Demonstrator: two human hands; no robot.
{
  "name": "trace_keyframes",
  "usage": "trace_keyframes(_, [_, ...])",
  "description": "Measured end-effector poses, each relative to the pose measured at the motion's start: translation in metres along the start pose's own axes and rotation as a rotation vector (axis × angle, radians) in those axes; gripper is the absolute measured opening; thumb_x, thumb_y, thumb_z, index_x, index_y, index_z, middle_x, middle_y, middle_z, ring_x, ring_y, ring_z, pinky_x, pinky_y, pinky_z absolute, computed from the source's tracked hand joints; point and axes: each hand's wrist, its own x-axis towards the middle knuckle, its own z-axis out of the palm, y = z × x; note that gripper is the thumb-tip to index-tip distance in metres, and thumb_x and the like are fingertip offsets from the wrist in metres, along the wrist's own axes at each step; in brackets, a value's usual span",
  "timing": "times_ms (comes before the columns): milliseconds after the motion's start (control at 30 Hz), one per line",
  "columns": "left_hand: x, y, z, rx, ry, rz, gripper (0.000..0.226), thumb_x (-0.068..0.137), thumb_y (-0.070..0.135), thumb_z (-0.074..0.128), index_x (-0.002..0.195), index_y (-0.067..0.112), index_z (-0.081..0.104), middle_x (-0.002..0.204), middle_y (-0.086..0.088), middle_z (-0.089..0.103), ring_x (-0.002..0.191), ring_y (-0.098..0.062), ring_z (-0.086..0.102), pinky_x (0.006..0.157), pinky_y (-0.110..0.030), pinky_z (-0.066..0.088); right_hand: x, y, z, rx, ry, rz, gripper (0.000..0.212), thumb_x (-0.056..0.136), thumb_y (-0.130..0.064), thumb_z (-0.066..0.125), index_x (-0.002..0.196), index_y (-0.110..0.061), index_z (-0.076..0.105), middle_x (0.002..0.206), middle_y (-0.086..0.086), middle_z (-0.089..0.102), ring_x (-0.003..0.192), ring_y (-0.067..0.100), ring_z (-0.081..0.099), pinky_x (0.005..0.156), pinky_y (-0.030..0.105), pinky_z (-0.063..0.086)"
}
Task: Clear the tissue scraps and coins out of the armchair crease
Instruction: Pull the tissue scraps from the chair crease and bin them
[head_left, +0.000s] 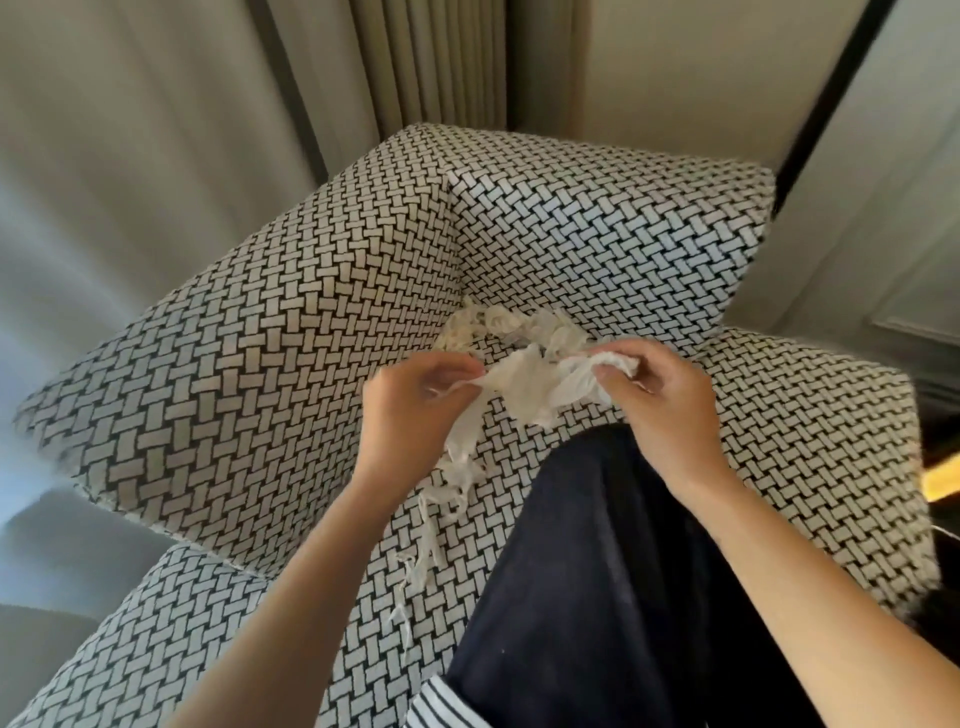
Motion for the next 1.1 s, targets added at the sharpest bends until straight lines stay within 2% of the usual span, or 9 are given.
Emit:
trace_keyframes(100, [0.015, 0.034, 0.029, -0.037, -0.020, 0.055, 0.020, 0.079, 0.011, 0.071, 0.088, 0.029, 0.068, 0.078, 0.023, 0.063, 0.061, 0.015, 0.057, 0.059, -0.005, 0.047, 0.004, -0.001, -0.048, -0.032, 0.057, 0.018, 0.016, 0.086, -0.006, 0.064, 0.096, -0.017, 0.069, 0.091, -0.008, 0.068, 0.078, 0.000, 0.064, 0.068, 0.012, 0.050])
trace_keyframes(233, [0.029, 0.080, 0.094, -0.218, -0.126, 0.045, 0.021, 0.079, 0.009, 0.073, 0.084, 0.029, 0.069, 0.080, 0.017, 0.069, 0.068, -0.011, 0.066, 0.065, -0.024, 0.057, -0.001, 0.007, -0.121, -0.045, 0.195, 0.078, 0.019, 0.085, -0.008, 0.064, 0.093, -0.024, 0.068, 0.090, -0.013, 0.067, 0.077, -0.006, 0.062, 0.067, 0.010, 0.049])
trace_keyframes(367, [0.029, 0.114, 0.167, -0.367, -0.270, -0.060, 0.015, 0.081, 0.009, 0.072, 0.087, 0.022, 0.070, 0.080, 0.011, 0.069, 0.064, 0.005, 0.061, 0.054, -0.009, 0.045, -0.015, 0.023, -0.185, -0.088, 0.370, 0.160, 0.019, 0.085, -0.009, 0.063, 0.101, -0.018, 0.069, 0.096, -0.010, 0.067, 0.087, -0.002, 0.063, 0.072, 0.012, 0.047])
trace_keyframes(533, [0.010, 0.144, 0.263, -0.424, -0.499, -0.230, 0.015, 0.083, 0.008, 0.068, 0.090, 0.022, 0.067, 0.091, 0.005, 0.067, 0.087, -0.011, 0.063, 0.069, -0.020, 0.051, -0.041, 0.054, -0.262, -0.132, 0.542, 0.238, 0.019, 0.086, -0.008, 0.062, 0.089, -0.026, 0.068, 0.090, -0.009, 0.067, 0.083, 0.002, 0.062, 0.072, 0.018, 0.046])
trace_keyframes(633, [-0.009, 0.153, 0.316, -0.457, -0.607, -0.355, 0.018, 0.084, 0.005, 0.066, 0.088, 0.022, 0.066, 0.094, 0.003, 0.065, 0.095, -0.016, 0.063, 0.084, -0.029, 0.053, -0.056, 0.084, -0.297, -0.181, 0.621, 0.314, 0.016, 0.087, -0.010, 0.062, 0.091, -0.025, 0.068, 0.091, -0.008, 0.066, 0.087, 0.006, 0.060, 0.074, 0.022, 0.046])
trace_keyframes(800, [-0.036, 0.155, 0.383, -0.438, -0.691, -0.463, 0.018, 0.084, 0.003, 0.065, 0.093, 0.018, 0.068, 0.089, 0.005, 0.064, 0.091, -0.011, 0.061, 0.090, -0.028, 0.049, -0.078, 0.141, -0.338, -0.219, 0.694, 0.461, 0.015, 0.086, -0.009, 0.062, 0.090, -0.021, 0.069, 0.091, -0.005, 0.067, 0.092, 0.017, 0.061, 0.084, 0.035, 0.048])
trace_keyframes(900, [-0.049, 0.151, 0.410, -0.397, -0.729, -0.508, 0.018, 0.086, 0.002, 0.062, 0.092, 0.019, 0.067, 0.100, 0.000, 0.066, 0.098, -0.015, 0.061, 0.090, -0.029, 0.049, -0.094, 0.172, -0.351, -0.269, 0.705, 0.540, 0.016, 0.085, -0.007, 0.061, 0.088, -0.020, 0.069, 0.091, -0.005, 0.067, 0.093, 0.020, 0.061, 0.086, 0.037, 0.048])
trace_keyframes(1033, [-0.056, 0.150, 0.421, -0.384, -0.926, -0.559, 0.025, 0.093, 0.016, 0.057, 0.117, 0.021, 0.061, 0.118, -0.002, 0.061, 0.094, -0.014, 0.063, 0.086, -0.028, 0.050, -0.107, 0.202, -0.357, -0.333, 0.706, 0.637, 0.021, 0.083, -0.006, 0.063, 0.080, -0.026, 0.067, 0.092, -0.003, 0.066, 0.098, 0.024, 0.061, 0.090, 0.040, 0.046])
trace_keyframes(1100, [-0.056, 0.151, 0.420, -0.384, -1.066, -0.528, 0.035, 0.096, 0.022, 0.053, 0.130, 0.026, 0.052, 0.122, 0.002, 0.054, 0.102, -0.016, 0.062, 0.089, -0.029, 0.047, -0.112, 0.213, -0.357, -0.270, 0.748, 0.704, 0.026, 0.081, -0.008, 0.064, 0.075, -0.034, 0.065, 0.092, -0.002, 0.068, 0.098, 0.025, 0.062, 0.092, 0.045, 0.048])
